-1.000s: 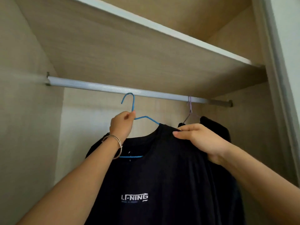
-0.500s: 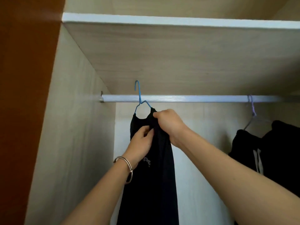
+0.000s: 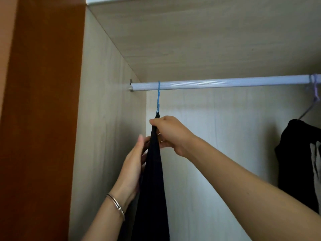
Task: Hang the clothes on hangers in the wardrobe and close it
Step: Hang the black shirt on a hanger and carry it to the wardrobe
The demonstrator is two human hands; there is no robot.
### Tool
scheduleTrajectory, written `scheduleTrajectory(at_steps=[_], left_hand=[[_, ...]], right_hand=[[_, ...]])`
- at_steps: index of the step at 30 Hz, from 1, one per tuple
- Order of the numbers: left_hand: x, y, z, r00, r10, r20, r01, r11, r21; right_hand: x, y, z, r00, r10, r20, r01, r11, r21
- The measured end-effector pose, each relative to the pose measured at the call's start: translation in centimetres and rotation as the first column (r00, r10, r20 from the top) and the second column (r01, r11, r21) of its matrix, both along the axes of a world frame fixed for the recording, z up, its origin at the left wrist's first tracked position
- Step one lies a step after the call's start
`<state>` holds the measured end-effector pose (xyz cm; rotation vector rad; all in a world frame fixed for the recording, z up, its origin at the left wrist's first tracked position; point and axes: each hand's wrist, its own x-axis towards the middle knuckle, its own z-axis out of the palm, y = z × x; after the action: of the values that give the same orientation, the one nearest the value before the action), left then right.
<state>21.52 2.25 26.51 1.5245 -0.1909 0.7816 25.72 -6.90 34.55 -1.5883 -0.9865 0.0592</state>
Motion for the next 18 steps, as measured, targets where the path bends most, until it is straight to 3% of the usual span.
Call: scheduleTrajectory(at_steps=[3, 7, 11, 15, 18], left_hand=[[-1.7, -0.3, -2.3, 0.999, -0.011, -0.046, 0.016, 0.993, 0.121], [-1.3, 0.4, -6.0, 0.922, 0.378, -0.082, -0.355, 0.911, 0.208], [-1.2, 0.5, -12.4, 0.808, 0.561, -0.180, -0.513, 0.820, 0.254], [-1.5, 0.2, -19.0, 0.657, 0.711, -0.252, -0.619, 0.699, 0.359], [-2.9, -0.5, -22.7, 0.594, 0.728, -0.342, -0.619, 0.685, 0.384]], right_hand=[[-0.3, 0.2, -0.6, 0.998, 0.002, 0.068, 0.000, 0.999, -0.039], [0.2, 0.9, -2.5, 0.978, -0.074, 0.194, 0.081, 0.996, -0.028], [0.7, 1.2, -9.0, 0.900, -0.171, 0.402, 0.172, 0.984, 0.034], [1.6, 0.5, -17.6, 0.983, -0.003, 0.184, 0.011, 0.999, -0.039], [2.3, -0.6, -23.0, 0.992, 0.114, 0.055, -0.108, 0.989, -0.098]])
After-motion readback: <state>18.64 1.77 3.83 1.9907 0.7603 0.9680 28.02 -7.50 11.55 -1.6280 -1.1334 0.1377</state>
